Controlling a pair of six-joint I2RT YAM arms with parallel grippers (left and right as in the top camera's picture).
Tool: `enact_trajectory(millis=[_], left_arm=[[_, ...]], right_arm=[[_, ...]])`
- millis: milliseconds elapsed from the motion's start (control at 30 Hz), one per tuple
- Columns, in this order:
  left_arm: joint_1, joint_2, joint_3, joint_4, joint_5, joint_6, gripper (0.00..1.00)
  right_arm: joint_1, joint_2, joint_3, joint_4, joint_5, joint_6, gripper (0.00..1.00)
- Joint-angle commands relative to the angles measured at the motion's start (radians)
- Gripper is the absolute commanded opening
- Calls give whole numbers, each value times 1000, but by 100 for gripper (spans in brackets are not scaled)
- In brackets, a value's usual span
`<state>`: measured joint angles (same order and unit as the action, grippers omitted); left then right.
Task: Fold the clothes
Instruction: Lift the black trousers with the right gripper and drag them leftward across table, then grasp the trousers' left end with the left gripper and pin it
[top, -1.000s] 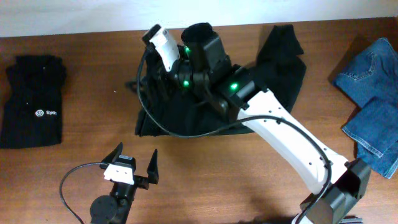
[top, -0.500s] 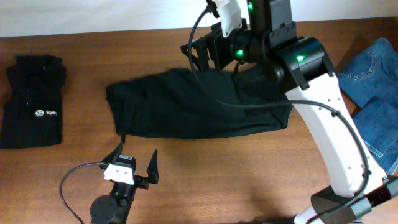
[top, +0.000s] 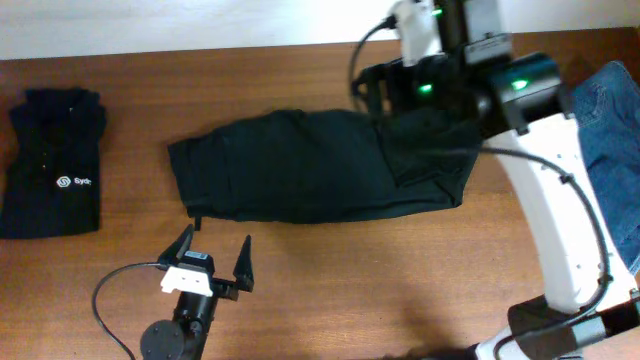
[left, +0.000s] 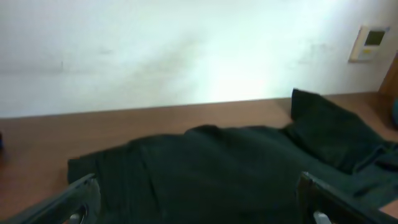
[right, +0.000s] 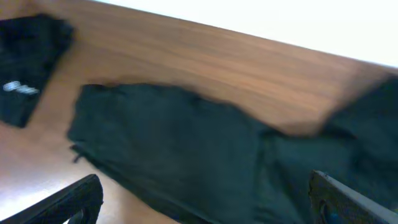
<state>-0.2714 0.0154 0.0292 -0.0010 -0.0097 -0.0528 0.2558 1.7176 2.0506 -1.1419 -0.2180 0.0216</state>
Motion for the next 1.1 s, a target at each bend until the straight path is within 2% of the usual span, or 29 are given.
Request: enact_trajectory(millis=[0, 133, 300, 567, 800, 933, 1033, 1067], left_arm=[[6, -8, 3, 23, 21, -13, 99], [6, 33, 71, -5, 26, 39, 99], [6, 210, 248, -92, 23, 142, 99], [6, 743, 657, -256, -16, 164, 99], [8, 1176, 1027, -442, -13, 227, 99], [9, 1304, 1120, -404, -13, 227, 99], [9, 1366, 1122, -308, -13, 228, 99], [11, 1391, 1122, -282, -14, 235, 100]], right_arm=[[-93, -21, 14, -30, 24, -6, 99], [-185, -29, 14, -56, 19, -6, 99], [-261, -31, 14, -71, 16, -6, 99], [-319, -31, 14, -66, 19, -12, 99], [-391, -27, 14, -27, 20, -76, 99], [-441, -2, 14, 14, 11, -78, 99], [-454, 45, 14, 37, 9, -106, 100], [-454, 64, 14, 45, 9, -123, 97]])
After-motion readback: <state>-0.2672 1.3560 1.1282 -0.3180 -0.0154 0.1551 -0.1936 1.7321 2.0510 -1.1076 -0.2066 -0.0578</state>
